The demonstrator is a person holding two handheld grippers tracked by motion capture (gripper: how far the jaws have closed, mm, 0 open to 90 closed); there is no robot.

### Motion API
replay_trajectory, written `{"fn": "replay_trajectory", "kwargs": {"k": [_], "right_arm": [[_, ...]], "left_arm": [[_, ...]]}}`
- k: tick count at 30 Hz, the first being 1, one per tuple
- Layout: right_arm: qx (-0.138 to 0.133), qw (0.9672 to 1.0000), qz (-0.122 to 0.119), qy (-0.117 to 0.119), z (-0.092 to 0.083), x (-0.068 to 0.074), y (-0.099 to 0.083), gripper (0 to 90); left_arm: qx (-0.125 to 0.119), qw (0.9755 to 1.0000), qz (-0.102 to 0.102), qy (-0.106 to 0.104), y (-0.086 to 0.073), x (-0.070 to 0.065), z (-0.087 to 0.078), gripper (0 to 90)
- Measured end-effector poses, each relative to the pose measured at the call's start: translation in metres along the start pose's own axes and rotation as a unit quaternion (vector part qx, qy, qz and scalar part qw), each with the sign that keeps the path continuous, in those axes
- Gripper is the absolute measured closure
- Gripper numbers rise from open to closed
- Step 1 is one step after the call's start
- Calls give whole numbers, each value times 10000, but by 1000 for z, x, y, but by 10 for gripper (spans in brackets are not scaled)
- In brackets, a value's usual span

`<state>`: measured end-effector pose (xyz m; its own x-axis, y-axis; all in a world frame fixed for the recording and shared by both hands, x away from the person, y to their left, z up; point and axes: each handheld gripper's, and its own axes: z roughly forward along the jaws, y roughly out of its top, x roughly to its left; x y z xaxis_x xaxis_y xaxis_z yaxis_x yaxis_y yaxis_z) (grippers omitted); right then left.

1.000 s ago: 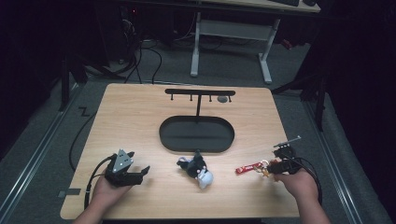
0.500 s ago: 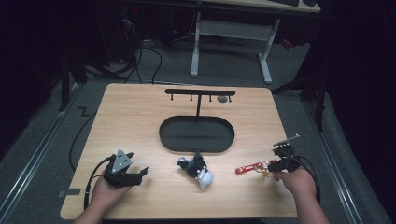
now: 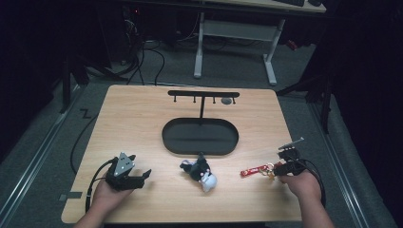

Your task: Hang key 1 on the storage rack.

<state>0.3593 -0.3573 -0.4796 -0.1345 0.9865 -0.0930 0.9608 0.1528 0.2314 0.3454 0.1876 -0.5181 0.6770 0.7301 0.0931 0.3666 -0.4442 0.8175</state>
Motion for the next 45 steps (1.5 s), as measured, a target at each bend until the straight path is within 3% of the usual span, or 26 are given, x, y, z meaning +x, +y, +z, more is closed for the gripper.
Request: {"fn": "replay_trajectory", "kwargs": {"k": [7,17,24,30,34,36,45], "right_arm": [[90,9999,-71,-65,6,1,6,518],[233,9992,-284,-136,11,4,12,595],[242,9994,-224,85,11,-1,13,661],[277,9978,-574,-158,9,8,14,670],[160,9978,-650,-35,-5,12,16,671],[40,9975,-699,60,-23,13,19,671],[-122,9969,-732,244,-49,21,24,671]], "left_arm": [[-13,10000,30,-11,1,-1,1,195],[8,10000,15,-30,1,1,-1,196],[-71,9999,-53,-62,1,1,-4,202],[-41,9999,-79,-84,0,1,-5,208],[-1,9999,-50,-108,0,0,-4,210],[-9,9999,-48,-107,0,0,-5,210],[-48,9999,-80,-102,-1,2,-6,210]]}}
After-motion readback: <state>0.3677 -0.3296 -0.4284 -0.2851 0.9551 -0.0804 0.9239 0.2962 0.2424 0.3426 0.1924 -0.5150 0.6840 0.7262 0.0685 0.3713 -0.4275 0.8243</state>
